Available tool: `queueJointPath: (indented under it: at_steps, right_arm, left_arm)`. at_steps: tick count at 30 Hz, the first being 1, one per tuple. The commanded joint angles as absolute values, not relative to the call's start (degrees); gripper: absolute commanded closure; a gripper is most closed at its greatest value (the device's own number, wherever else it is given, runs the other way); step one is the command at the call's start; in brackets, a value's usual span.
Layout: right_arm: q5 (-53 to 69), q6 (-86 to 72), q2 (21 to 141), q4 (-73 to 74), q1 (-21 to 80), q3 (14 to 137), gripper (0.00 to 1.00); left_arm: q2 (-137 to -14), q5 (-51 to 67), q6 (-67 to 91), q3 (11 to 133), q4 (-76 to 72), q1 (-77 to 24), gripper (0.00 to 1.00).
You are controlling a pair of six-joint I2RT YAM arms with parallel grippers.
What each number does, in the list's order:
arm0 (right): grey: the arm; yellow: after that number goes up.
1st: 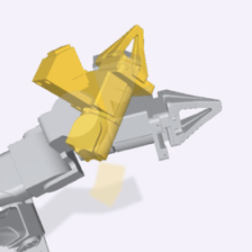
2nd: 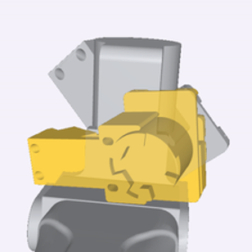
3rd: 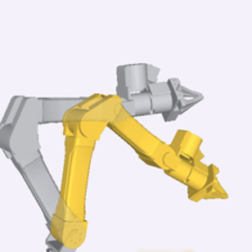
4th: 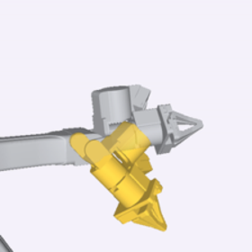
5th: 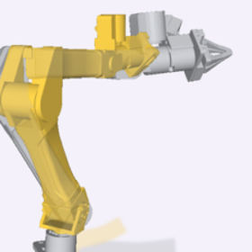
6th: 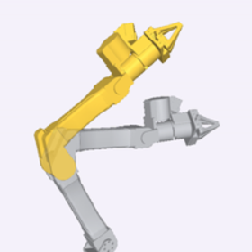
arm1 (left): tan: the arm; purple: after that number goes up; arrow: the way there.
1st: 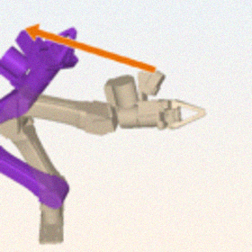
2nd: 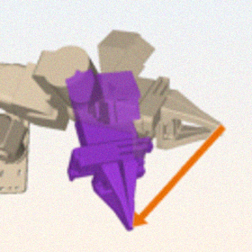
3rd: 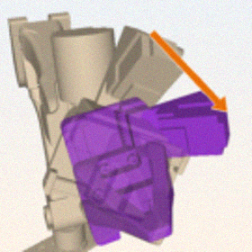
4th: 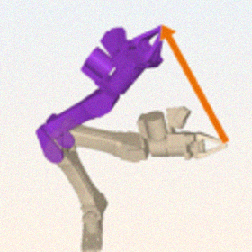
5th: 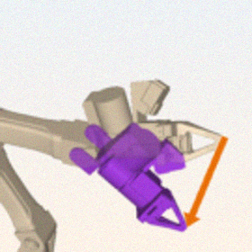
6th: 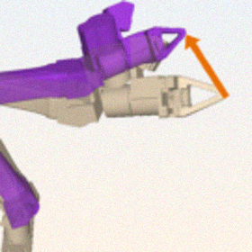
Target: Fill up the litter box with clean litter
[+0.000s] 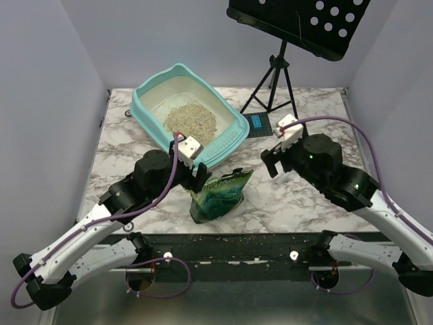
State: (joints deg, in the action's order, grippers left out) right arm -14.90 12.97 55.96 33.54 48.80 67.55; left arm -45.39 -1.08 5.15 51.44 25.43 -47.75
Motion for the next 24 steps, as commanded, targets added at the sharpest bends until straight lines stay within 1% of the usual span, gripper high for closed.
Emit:
queueJointPath:
  at_steps: [1,4,5,8,12,20,24]
  right_arm:
    - [-28.82,-3.13,51.51,27.41,49.13,67.40,0.00]
    - [-31.02,-9.22,51.50,30.75,49.13,69.08,0.00]
    - [-32.33,-10.53,51.42,31.02,49.13,68.91,0.00]
    - [-34.80,-13.88,51.07,31.90,49.13,67.94,0.00]
    - [-31.81,-14.32,50.01,30.77,49.13,66.01,0.00]
    - [-36.47,-13.36,49.57,27.78,49.13,63.20,0.00]
    - [-36.30,-12.83,49.57,27.07,49.13,62.93,0.00]
  left_arm:
    - [-47.72,-12.19,6.67,56.07,24.09,-47.72,0.14]
    - [-48.43,-17.39,7.39,57.13,22.16,-47.64,0.09]
    - [-48.25,-18.36,7.03,56.87,20.50,-47.55,0.01]
    - [-48.60,-22.23,6.24,56.60,17.94,-47.55,0.01]
    - [-50.80,-24.08,5.01,57.83,18.02,-47.55,0.01]
    - [-53.70,-24.52,3.52,58.18,15.91,-47.55,0.01]
    - [-54.75,-24.70,3.16,58.88,16.08,-47.55,0.01]
